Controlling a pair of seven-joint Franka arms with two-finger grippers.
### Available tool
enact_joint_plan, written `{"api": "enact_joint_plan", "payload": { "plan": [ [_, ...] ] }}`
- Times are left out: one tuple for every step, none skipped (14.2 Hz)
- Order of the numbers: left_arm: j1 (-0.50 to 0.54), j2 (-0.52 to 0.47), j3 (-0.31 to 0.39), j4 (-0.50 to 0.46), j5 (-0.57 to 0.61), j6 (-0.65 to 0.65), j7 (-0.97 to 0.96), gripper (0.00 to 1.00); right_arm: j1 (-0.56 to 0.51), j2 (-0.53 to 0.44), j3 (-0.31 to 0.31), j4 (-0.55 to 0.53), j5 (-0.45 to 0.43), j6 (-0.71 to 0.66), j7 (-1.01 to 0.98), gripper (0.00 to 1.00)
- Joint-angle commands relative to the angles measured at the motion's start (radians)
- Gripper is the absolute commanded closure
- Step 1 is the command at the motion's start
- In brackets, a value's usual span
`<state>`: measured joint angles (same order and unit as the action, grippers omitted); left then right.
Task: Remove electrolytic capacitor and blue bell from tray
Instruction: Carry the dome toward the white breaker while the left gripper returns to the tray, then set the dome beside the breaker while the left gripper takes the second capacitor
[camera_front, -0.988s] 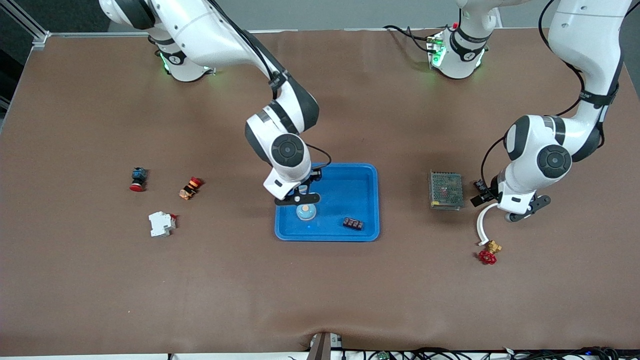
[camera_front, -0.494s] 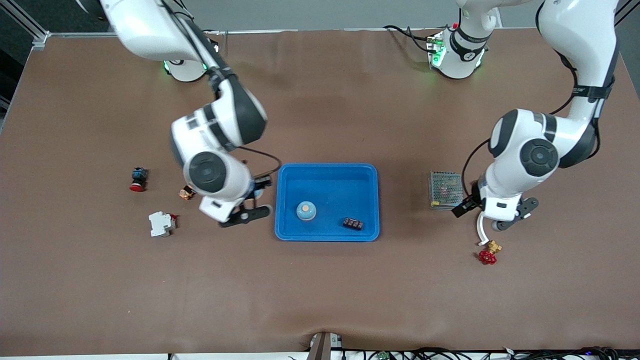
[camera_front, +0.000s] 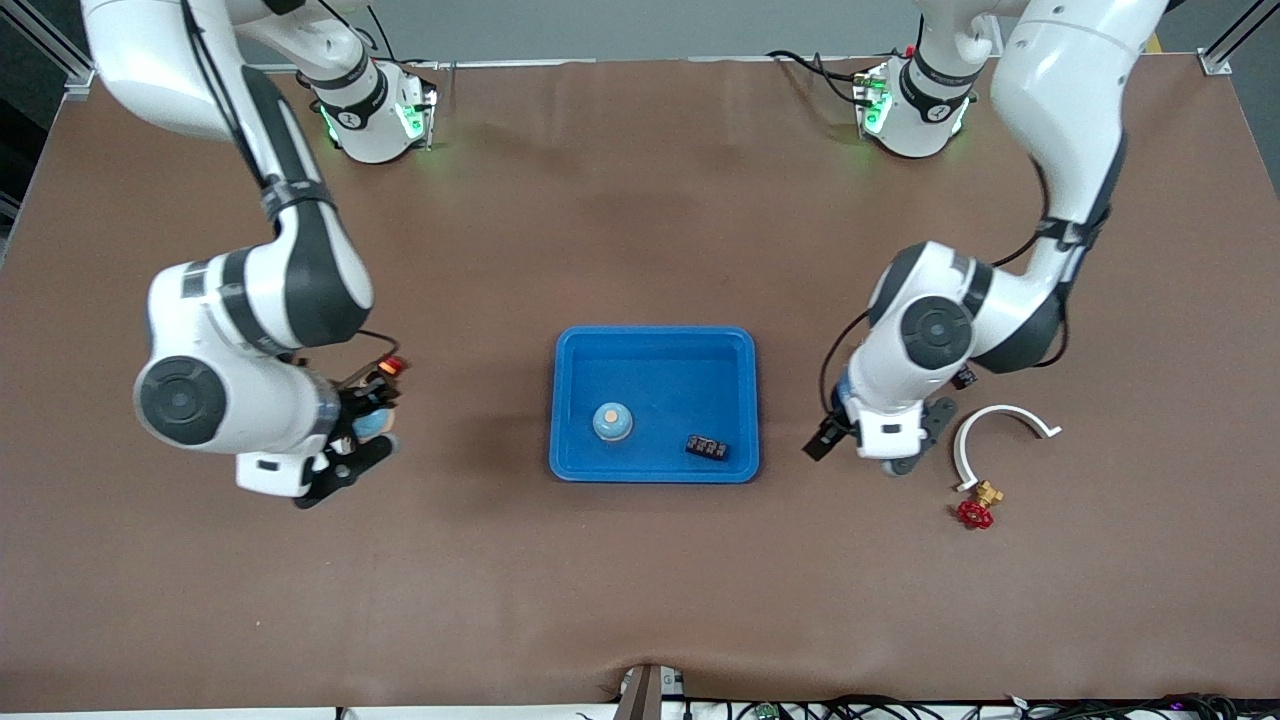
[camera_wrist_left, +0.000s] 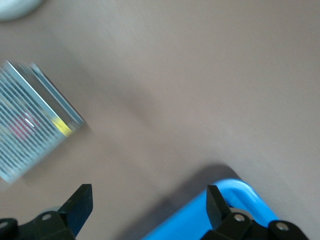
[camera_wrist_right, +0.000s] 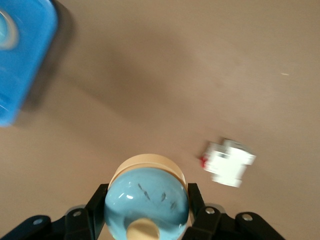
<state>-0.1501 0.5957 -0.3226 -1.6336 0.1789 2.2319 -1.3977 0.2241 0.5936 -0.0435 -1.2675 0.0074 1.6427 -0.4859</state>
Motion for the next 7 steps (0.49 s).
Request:
{"api": "enact_joint_plan", "payload": {
  "plan": [
    [-0.052, 0.1, 0.0, 0.116, 0.01, -0.012, -0.131, 0.0, -0.069, -0.011, 0.017, -0.01, -0.058, 0.053, -0.191, 0.69],
    [-0.077, 0.128, 0.002, 0.151, 0.01, -0.009, -0.177, 0.0, -0.098, -0.008, 0.017, -0.018, -0.063, 0.099, -0.276, 0.69],
    [-0.097, 0.148, 0.004, 0.175, 0.011, -0.006, -0.229, 0.0, -0.132, -0.003, 0.019, -0.018, -0.061, 0.127, -0.36, 0.69],
    [-0.109, 0.159, 0.005, 0.179, 0.01, 0.018, -0.272, 0.0, -0.161, 0.005, 0.019, -0.02, -0.06, 0.162, -0.438, 0.69],
    [-0.117, 0.167, 0.005, 0.178, 0.01, 0.056, -0.321, 0.0, -0.179, 0.017, 0.019, -0.033, -0.06, 0.207, -0.503, 0.69],
    [-0.129, 0.18, 0.005, 0.179, 0.01, 0.08, -0.364, 0.0, -0.202, 0.017, 0.019, -0.064, -0.06, 0.263, -0.566, 0.69],
    [-0.141, 0.194, 0.007, 0.179, 0.011, 0.101, -0.395, 0.02, -0.219, 0.018, 0.019, -0.1, -0.06, 0.322, -0.626, 0.69]
  ]
}}
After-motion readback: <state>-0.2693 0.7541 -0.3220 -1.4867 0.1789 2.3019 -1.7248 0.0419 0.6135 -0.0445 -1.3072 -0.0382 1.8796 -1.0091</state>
